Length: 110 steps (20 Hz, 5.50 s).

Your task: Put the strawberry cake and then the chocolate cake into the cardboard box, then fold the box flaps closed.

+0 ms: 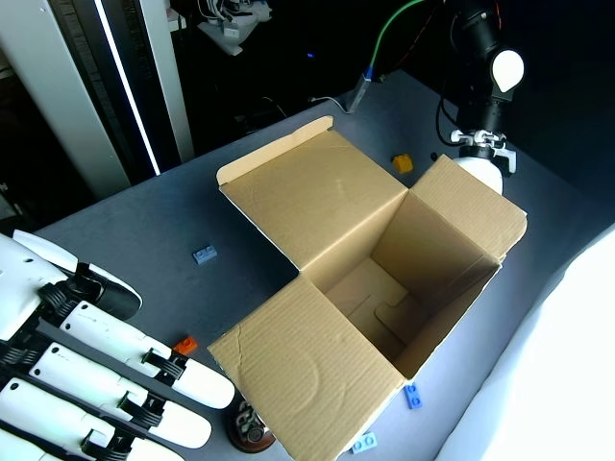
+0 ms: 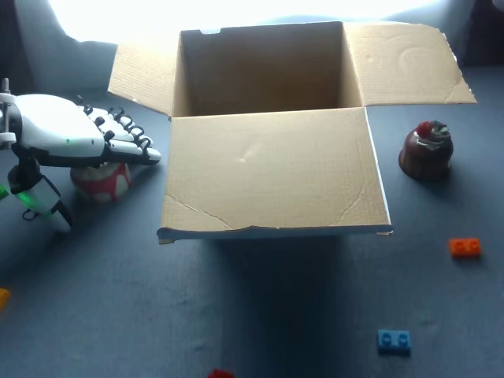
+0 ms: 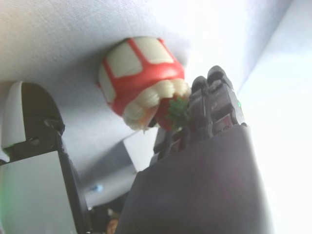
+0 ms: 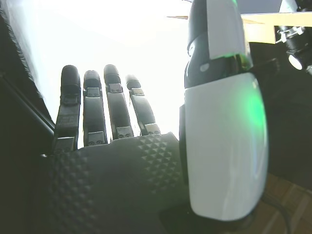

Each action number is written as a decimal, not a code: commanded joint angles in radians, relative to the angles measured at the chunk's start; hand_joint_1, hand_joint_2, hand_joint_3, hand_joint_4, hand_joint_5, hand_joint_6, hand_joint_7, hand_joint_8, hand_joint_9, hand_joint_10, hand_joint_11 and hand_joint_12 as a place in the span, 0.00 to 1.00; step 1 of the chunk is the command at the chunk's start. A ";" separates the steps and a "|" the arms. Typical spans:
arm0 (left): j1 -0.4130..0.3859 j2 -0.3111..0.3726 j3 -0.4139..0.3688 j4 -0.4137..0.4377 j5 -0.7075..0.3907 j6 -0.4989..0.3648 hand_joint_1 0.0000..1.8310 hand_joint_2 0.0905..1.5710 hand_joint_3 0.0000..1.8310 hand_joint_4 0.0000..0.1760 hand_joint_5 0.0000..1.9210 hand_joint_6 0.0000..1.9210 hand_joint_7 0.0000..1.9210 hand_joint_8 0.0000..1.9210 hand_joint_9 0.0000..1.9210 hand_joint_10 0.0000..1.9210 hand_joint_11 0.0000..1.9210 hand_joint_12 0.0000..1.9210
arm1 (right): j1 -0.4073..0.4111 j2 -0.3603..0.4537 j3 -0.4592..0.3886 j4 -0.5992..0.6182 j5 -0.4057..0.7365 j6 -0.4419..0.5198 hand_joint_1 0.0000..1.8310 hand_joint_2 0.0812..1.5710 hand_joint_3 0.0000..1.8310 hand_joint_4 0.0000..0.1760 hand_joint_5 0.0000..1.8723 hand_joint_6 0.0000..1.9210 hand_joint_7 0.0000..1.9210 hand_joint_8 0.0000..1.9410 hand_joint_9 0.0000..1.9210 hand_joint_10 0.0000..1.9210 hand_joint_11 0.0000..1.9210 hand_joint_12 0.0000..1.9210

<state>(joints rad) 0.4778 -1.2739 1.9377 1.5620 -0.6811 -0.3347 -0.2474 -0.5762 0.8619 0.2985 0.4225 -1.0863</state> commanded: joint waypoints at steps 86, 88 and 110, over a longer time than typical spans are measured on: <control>-0.766 0.236 -0.150 0.471 -0.591 -0.387 0.62 0.81 0.00 0.00 0.35 0.70 0.34 0.85 0.23 0.79 0.14 0.98 | -0.030 0.015 -0.006 -0.004 0.181 -0.024 0.48 0.63 0.00 0.00 0.04 0.00 0.06 0.00 0.08 0.00 0.00 0.19; -0.779 0.214 -0.140 0.471 -0.591 -0.387 0.61 0.81 0.00 0.00 0.35 0.71 0.33 0.84 0.23 0.80 0.14 0.99 | -0.028 0.015 -0.006 -0.004 0.184 -0.024 0.50 0.63 0.00 0.00 0.04 0.00 0.07 0.00 0.09 0.00 0.00 0.24; -0.747 0.011 -0.171 0.485 -0.459 -0.387 0.61 0.82 0.00 0.00 0.31 0.73 0.35 0.85 0.23 0.77 0.16 0.98 | -0.028 0.019 -0.001 0.028 0.230 -0.069 0.50 0.64 0.00 0.00 0.02 0.00 0.06 0.00 0.07 0.00 0.00 0.19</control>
<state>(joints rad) -0.2668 -1.2739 1.7668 2.1345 -1.1744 -0.7265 -0.2901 -0.5709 0.8547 0.3298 0.5335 -1.1538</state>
